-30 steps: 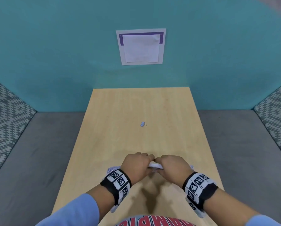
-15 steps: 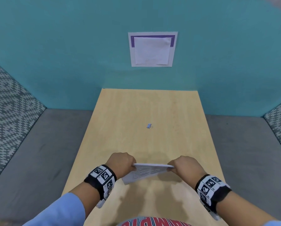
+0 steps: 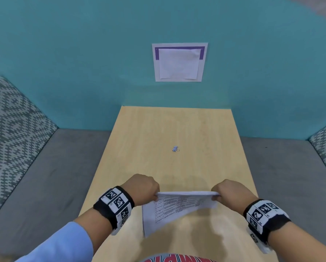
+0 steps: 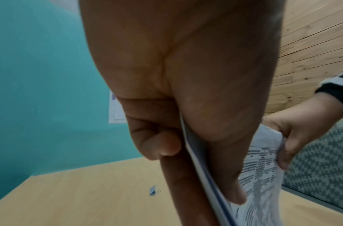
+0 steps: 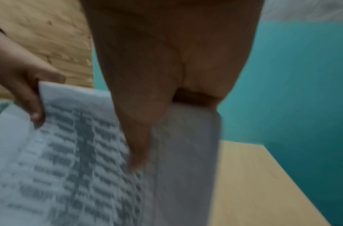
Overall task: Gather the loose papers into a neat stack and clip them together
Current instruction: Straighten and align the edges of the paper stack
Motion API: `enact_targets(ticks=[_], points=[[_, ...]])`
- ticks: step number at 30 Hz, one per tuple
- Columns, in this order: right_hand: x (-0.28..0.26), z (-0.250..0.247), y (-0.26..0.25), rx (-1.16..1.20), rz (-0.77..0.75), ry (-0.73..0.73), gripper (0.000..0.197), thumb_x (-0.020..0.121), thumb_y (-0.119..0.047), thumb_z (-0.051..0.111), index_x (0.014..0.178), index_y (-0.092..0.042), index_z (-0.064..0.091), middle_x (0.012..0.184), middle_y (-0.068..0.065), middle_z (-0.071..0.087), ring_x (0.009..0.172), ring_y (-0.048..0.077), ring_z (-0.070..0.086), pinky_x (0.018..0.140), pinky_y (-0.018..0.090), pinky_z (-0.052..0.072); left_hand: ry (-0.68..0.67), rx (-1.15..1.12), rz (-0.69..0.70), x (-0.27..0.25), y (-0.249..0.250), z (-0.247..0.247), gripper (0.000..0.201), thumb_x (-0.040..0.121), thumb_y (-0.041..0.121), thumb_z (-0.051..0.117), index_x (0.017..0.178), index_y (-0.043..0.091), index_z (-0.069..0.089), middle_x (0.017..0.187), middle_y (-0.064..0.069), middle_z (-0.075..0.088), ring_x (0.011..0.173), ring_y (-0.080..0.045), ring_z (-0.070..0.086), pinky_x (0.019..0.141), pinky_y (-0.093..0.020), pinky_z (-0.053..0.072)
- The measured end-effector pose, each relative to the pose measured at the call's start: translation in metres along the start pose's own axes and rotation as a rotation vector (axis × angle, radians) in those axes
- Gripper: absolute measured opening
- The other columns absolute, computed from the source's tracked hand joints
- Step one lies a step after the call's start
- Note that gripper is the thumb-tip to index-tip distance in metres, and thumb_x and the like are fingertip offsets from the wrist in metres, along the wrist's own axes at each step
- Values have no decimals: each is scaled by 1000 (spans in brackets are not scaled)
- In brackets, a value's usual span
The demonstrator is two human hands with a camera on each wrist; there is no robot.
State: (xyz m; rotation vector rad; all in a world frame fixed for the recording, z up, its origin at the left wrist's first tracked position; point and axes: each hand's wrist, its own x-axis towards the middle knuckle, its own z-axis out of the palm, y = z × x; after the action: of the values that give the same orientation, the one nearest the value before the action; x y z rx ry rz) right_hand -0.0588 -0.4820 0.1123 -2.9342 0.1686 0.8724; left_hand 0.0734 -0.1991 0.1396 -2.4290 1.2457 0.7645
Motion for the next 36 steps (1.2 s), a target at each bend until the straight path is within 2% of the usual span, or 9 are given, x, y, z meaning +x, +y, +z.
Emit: enact_targets(ticks=[4, 9, 13, 15, 17, 24, 31, 33, 36], points=[[-13, -19, -59, 133, -179, 88, 47, 91, -40, 57, 135, -24, 59, 120, 5, 74, 106, 29, 70, 86, 43, 58, 53, 203, 68, -7, 25, -24, 27, 107, 31, 59, 113, 10, 75, 110, -15, 77, 97, -37, 75, 69, -36, 41], [-10, -28, -117, 142, -157, 122, 23, 92, -7, 50, 103, -15, 69, 80, 9, 57, 73, 35, 57, 59, 35, 40, 181, 164, 28, -22, 42, -47, 18, 103, 20, 59, 99, 13, 74, 100, -9, 78, 87, -33, 75, 64, -34, 39], [-16, -24, -80, 471, -97, 205, 18, 95, -15, 52, 79, -16, 59, 69, 7, 66, 71, 34, 64, 54, 35, 40, 470, -472, 10, -39, 6, -40, 20, 98, 41, 66, 95, 25, 77, 90, 4, 80, 85, -16, 74, 70, -33, 56], [-24, -24, -59, 725, -116, 325, 24, 101, -24, 59, 79, -16, 65, 73, 5, 74, 69, 22, 69, 62, 36, 51, 533, -1048, 73, -42, -11, -24, 10, 94, 31, 80, 93, 20, 81, 90, 2, 83, 83, -8, 74, 79, -30, 59], [-33, -28, -45, 948, -117, 404, 30, 102, -31, 65, 77, -16, 71, 72, -2, 78, 67, 11, 71, 68, 32, 55, 520, -1369, 104, -43, -20, -11, 11, 90, 20, 86, 94, 11, 81, 90, 0, 82, 82, -8, 72, 78, -26, 56], [-40, -41, -41, 1409, -42, 438, 22, 98, -27, 69, 98, -9, 81, 98, 5, 84, 95, 21, 80, 87, 38, 62, 470, -1687, 261, -39, -4, -7, 45, 81, 24, 86, 124, 18, 73, 111, 6, 81, 104, -10, 75, 89, -24, 59], [-24, -27, -53, 1509, -101, 589, 18, 98, -16, 68, 102, -31, 77, 93, -21, 82, 89, -7, 75, 77, 6, 54, 864, -1730, -1, -11, 20, -14, 7, 80, 19, 87, 79, 26, 85, 83, 11, 83, 77, -3, 75, 79, -25, 61], [-16, -7, -55, 1504, -57, 582, 15, 98, -19, 70, 102, -32, 78, 96, -15, 83, 94, 0, 76, 83, 13, 58, 848, -1752, -79, -4, 23, -4, 13, 81, 20, 89, 87, 31, 87, 95, 7, 86, 85, -7, 79, 88, -34, 64], [-2, 32, -56, 1469, 51, 506, 8, 96, -26, 73, 99, -27, 80, 97, -6, 84, 98, 14, 79, 97, 42, 61, 596, -1804, -77, 12, 24, 21, 56, 87, 21, 88, 138, 36, 68, 132, 23, 75, 116, -8, 75, 103, -35, 60]])
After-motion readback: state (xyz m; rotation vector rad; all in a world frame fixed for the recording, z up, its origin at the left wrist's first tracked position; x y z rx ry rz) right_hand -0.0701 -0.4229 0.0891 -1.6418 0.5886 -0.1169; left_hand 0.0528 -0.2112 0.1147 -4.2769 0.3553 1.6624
